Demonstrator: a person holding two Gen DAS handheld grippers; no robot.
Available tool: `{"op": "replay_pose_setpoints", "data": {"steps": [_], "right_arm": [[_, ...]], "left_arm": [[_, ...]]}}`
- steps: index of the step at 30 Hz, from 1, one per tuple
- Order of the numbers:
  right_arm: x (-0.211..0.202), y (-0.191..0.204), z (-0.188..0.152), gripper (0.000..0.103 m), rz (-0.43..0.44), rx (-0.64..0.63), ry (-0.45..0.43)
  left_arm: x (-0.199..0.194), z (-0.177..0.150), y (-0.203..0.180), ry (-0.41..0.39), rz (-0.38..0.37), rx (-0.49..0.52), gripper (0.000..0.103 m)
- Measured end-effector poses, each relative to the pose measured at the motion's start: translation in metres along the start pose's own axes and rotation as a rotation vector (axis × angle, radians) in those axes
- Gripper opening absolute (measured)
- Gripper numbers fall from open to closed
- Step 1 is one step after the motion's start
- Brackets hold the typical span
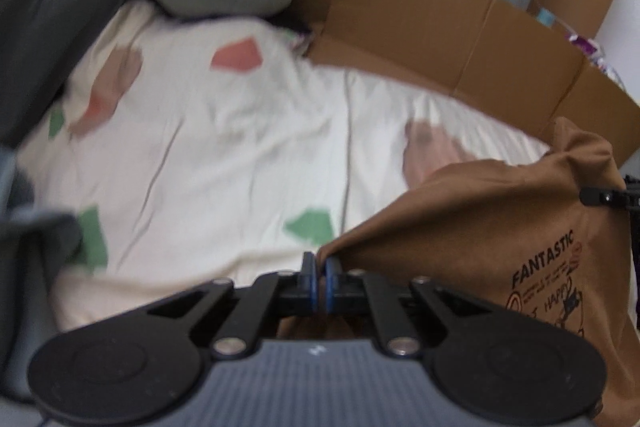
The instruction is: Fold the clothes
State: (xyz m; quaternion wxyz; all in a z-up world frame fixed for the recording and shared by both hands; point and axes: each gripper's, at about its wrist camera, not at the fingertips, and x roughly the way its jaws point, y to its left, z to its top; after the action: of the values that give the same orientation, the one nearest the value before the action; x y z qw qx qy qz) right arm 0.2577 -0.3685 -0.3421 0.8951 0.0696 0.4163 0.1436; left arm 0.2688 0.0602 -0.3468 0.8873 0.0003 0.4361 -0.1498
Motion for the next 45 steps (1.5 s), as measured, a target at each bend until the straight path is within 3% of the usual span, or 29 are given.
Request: {"op": "replay_pose_setpoints", "data": {"steps": [9, 14, 17, 19, 21, 30, 44, 45], "right_arm": [[0.008, -0.019, 0.028, 0.01, -0.12, -0.009, -0.024], [0.019, -0.032, 0.037, 0.014, -0.18, -0.009, -0.012], [0.029, -0.039, 0.03, 0.027, -0.211, -0.003, 0.018], [0.028, -0.042, 0.025, 0.044, -0.231, -0.003, 0.022], [0.024, -0.045, 0.02, 0.05, -0.231, 0.009, 0.018], [0.004, -0.045, -0.008, 0.05, -0.198, 0.009, 0.013], [0.016, -0.029, -0.017, 0.045, -0.246, -0.079, 0.027], [0.018, -0.03, -0.017, 0.039, -0.249, -0.074, 0.032]], "left_arm": [[0.036, 0.051, -0.019, -0.082, 0.003, 0.041, 0.004], [0.066, 0.06, -0.032, -0.026, -0.002, 0.05, 0.007], [0.075, 0.056, -0.039, 0.011, 0.024, 0.063, 0.014], [0.074, 0.051, -0.042, 0.018, 0.025, 0.069, 0.017], [0.07, 0.047, -0.044, 0.025, 0.039, 0.07, 0.028], [0.049, 0.026, -0.053, 0.007, 0.063, 0.091, 0.039], [0.066, 0.009, -0.054, 0.036, 0.073, 0.096, 0.029], [0.068, 0.009, -0.054, 0.038, 0.074, 0.098, 0.029]]}}
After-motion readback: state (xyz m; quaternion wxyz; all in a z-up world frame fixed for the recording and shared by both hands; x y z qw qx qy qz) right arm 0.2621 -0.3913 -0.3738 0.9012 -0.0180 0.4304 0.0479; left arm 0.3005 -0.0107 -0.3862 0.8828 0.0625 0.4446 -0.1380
